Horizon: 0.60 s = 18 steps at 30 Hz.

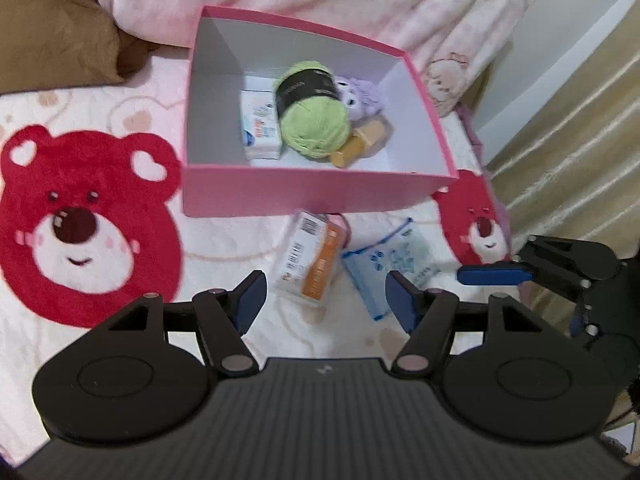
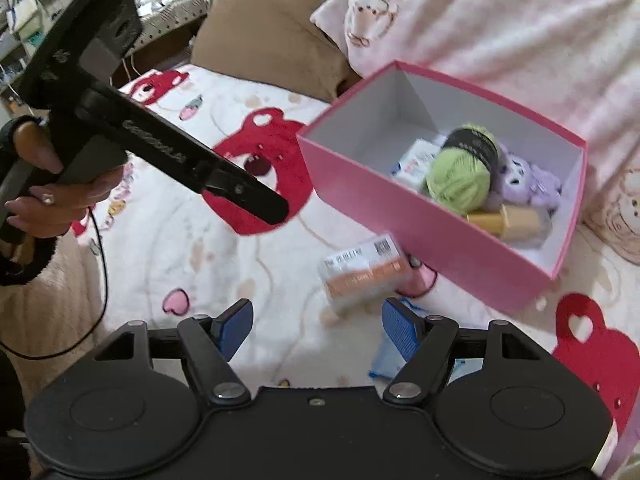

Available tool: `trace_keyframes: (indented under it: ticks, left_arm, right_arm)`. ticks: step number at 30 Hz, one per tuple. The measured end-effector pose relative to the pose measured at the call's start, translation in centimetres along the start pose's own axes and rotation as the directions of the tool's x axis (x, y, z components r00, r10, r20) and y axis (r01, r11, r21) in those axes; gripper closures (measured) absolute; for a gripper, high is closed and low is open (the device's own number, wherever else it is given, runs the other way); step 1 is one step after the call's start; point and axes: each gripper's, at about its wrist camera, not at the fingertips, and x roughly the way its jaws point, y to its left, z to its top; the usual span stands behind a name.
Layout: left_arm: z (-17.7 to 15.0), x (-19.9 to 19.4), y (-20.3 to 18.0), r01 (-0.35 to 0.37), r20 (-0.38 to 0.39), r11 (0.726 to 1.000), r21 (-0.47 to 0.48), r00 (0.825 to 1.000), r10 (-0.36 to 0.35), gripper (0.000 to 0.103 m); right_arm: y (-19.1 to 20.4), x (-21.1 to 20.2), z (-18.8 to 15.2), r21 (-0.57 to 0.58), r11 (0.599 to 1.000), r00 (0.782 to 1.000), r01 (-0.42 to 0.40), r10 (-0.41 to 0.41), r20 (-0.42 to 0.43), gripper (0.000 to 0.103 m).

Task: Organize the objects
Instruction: 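Reach the left tool to the clear dental-floss box and close on it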

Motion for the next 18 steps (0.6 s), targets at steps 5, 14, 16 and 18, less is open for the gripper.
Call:
trace_keyframes:
  ticks: [5,14,16,18]
  left_arm:
    - [-2.2,2.0,0.7,0.05,0.002,0.997,-0.056,0.999,-0.05,0.038]
    - [-5.3,6.5,1.4,-0.041,0.064,0.998,-0.05,0.997,0.044,0.038]
    - [-5.8,7.6,2.3,-0.031,0.056,0.998,-0.062,0.998,0.034,0.038]
    - [-6.3,8.2,3.1,-0.032,0.072,0.997,-0.076,0.997,0.037,0.038]
  right_arm:
    - [0.1,1.7,-1.7,0.022,0.998,0.998,0.062,-0.063,0.029,0.024]
    - [0.9,6.5,-2.4,-0.087,0.983,0.987,0.162,-0.16,0.025,0.023]
    - [1.2,7.3,-2.2,-0.129,0.975,0.984,0.18,-0.178,0.021,0.023]
    - [1.5,8.3,-2.1,-0.192,0.961,0.98,0.2,-0.199,0.022,0.022]
